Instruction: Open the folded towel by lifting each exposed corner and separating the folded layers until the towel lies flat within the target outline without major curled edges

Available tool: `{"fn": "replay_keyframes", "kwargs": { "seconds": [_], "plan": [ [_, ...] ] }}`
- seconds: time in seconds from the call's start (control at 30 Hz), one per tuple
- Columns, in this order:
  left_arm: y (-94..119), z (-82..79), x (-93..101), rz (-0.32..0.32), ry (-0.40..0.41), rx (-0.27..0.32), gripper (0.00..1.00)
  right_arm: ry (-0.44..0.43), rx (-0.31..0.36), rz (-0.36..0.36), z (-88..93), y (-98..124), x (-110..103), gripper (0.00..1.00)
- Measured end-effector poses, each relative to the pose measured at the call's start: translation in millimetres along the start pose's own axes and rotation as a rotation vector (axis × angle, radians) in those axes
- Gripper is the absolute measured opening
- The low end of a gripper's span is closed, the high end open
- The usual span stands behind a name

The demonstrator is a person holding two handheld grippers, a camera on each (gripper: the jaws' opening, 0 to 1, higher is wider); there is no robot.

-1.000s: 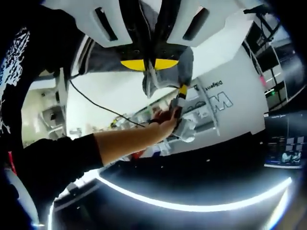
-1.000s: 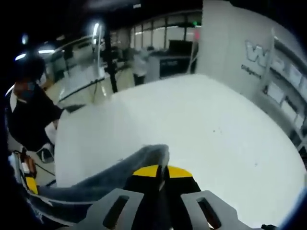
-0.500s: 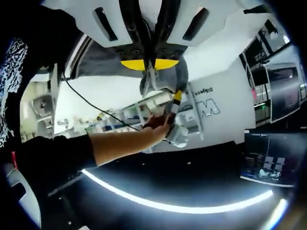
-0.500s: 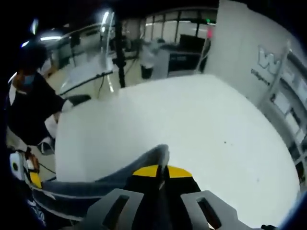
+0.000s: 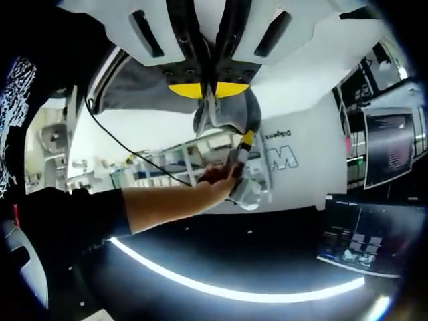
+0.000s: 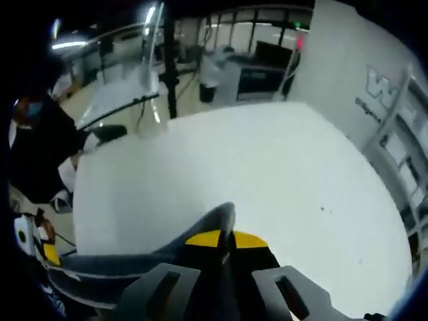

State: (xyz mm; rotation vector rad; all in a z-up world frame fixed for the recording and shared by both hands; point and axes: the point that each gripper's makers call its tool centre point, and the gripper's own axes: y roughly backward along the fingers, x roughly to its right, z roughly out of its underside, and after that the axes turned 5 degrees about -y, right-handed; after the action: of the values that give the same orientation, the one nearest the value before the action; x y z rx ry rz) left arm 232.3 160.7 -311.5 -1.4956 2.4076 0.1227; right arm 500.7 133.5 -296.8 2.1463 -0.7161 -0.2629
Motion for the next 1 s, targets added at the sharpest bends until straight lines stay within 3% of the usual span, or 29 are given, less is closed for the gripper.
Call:
{"fn": "replay_keyframes", "kwargs": {
  "seconds": [0.17,0.23,0.37,0.53,0.73,0.83,1.0],
  "plan": [
    [3.7,6.3,-11.1,-0.019,0.067,0.006,0.02,-0.018,0.006,-0.014,-4.8,-9.8,-8.8,0.0],
    [6.8,9.9,-16.0,-0.029,0.157,0.013,0.02,-0.016,-0.004,-0.019,-3.7,-16.0,-13.3,0.0],
    [11.7,21.9,-23.5,-0.044,0.247,0.001,0.03,0.034,-0.022,-0.012,-3.3,-28.2,-23.8,0.0],
    [16.0,23.9,-19.2,-0.061,0.206,0.003,0.03,0.029,-0.037,-0.007,-5.6,-37.1,-30.6,0.0],
    [17.8,35.7,-24.2,-0.084,0.251,-0.002,0.03,0.035,-0.017,0.008,-19.3,-50.5,-41.6,0.0],
    [16.7,46.4,-21.8,-0.062,0.254,-0.038,0.03,0.047,-0.014,0.013,-32.2,-64.8,-46.6,0.0],
    [24.4,56.1,-29.2,-0.085,0.289,-0.048,0.03,0.063,-0.027,0.016,-33.7,-78.7,-59.1,0.0]
  ]
}}
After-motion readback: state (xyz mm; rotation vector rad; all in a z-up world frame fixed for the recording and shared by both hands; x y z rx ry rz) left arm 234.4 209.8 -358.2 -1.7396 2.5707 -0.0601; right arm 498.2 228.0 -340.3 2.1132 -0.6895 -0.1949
